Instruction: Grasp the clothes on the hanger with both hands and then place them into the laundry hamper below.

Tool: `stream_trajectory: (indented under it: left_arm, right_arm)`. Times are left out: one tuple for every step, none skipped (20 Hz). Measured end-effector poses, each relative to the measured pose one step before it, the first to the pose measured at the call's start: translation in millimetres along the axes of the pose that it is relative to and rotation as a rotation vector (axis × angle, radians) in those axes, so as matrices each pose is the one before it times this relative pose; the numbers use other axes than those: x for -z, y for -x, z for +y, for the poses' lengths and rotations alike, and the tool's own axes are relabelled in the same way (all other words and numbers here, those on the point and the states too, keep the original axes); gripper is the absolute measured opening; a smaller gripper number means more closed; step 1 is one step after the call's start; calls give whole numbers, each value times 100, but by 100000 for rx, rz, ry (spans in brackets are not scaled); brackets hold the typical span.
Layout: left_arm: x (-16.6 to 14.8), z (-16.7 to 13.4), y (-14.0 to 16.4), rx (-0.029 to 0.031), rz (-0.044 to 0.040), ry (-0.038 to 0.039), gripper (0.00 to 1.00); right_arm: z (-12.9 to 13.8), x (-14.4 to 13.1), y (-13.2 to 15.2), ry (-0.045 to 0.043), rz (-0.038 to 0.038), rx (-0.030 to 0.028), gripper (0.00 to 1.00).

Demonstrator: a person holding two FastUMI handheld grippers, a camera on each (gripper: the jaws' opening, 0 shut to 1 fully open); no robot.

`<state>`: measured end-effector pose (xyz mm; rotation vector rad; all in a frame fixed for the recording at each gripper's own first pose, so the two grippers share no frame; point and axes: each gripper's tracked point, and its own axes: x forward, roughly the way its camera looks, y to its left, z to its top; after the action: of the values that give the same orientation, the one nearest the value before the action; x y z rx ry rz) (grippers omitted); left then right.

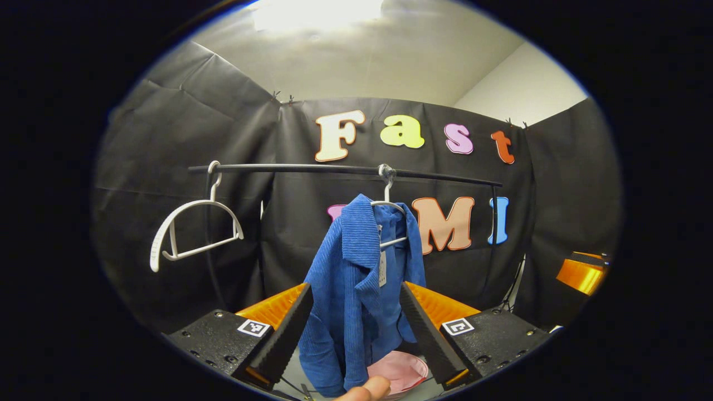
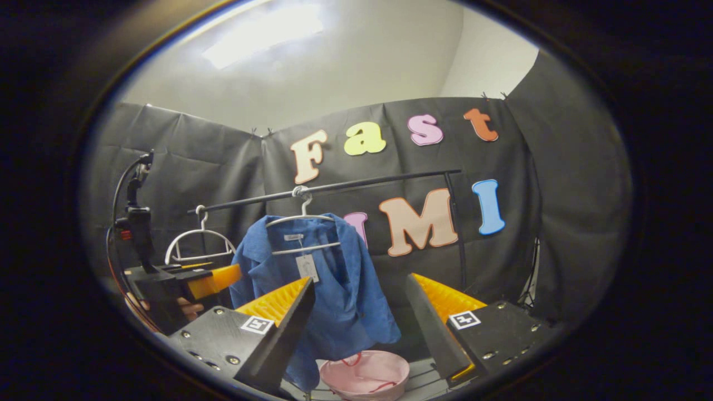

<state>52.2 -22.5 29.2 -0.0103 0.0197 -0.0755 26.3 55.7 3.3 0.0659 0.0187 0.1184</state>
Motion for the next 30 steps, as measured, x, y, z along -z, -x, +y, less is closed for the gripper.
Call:
stream_trajectory:
  left_arm:
    - [-37,-326,-396,1028,39,-174,95]
    - [20,-330,-381,1063,-197,-455,95]
    - [156,-237,-353,739,-131,-242,95]
    - [231,-401,-484,952,162,-412,95]
    - [578,-291,-496,797,967,-69,95]
    - [530,-213,-584,448,1074,139,95]
    - [655,-30,-596,-76,1359,-51,95]
    - [520,67,-683,-783,1001,-501,95]
    - [563,261,-700,-1070,773,-816,95]
    - [490,239,-783,-962,511,-588,95]
    - [572,43,-803,-470,362,-165,95]
    - [590,158,-787,-646,1253,-44,95]
    - [651,320,-641,-1038,1481,352,95]
    - [345,137,-598,-851,495,280,96]
    - [165,65,-640,-967,-13,-365,95]
    - [1,155,-542,-749,-936,-1066,96]
    - [-95,5,-483,52,-1416,-800,96]
    - [-348,-196,-465,1012,-2527,-93,95]
    - [-241,-262,-489,1663,-2245,-85,94]
    - [112,114,-387,722,147,-533,91]
    - [87,106,-515,1285,-655,787,84]
    - [169,-112,-379,1667,405,1401,78]
    - [131,-348,-215,3087,417,1687,63]
    - [37,-245,-220,3123,486,1810,48]
    - [188,250,195,1617,840,2015,33]
    - [196,230,206,1668,1215,1093,18]
    - [-19,9,168,2304,610,1088,3]
    - [-124,-264,455,3021,251,1711,3]
    - [-255,-288,737,3044,-185,949,3]
    - [-508,9,703,1713,-390,37,2]
  right_arm:
    - [366,-182,-119,-508,-922,-912,98]
    - [333,-391,-252,-653,-1131,-984,98]
    - [323,-260,-212,-893,-1295,-823,98]
    - [161,-235,-237,-720,-1117,-273,98]
    - [-115,-43,-331,-461,-507,240,98]
    - [-43,149,-251,248,239,313,98]
    - [-6,442,-48,1080,522,256,99]
    - [79,434,-164,1634,697,8,100]
    - [37,505,-328,1470,982,62,98]
    - [0,593,-222,1138,1314,-24,98]
    - [11,692,-239,673,1612,-35,100]
    - [-26,795,-246,489,1967,-128,98]
    - [82,781,-377,539,1798,-90,98]
    - [-33,615,-287,574,1623,99,98]
    - [-83,498,-454,1040,1452,103,98]
    - [17,329,-213,1383,716,200,98]
    - [-79,200,-144,1117,411,511,100]
    - [-160,113,-281,-100,171,1244,98]
    - [-148,346,-241,-1347,-44,949,99]
    - [325,55,-434,-1913,-503,-515,99]
    - [666,120,-400,-1697,-751,-1112,98]
    - [361,50,-439,-1305,-213,-669,98]
    - [-83,365,-657,-1140,240,52,98]
    - [-44,225,-729,-905,329,440,97]
    - [-29,284,-860,-693,-21,499,95]
    - [155,158,-911,-93,-200,351,94]
    - [275,493,-979,1094,141,11,98]
    - [233,496,-1077,1459,518,351,98]
    - [228,517,-1268,1542,699,205,93]
    - [414,418,-1256,1209,482,-209,98]
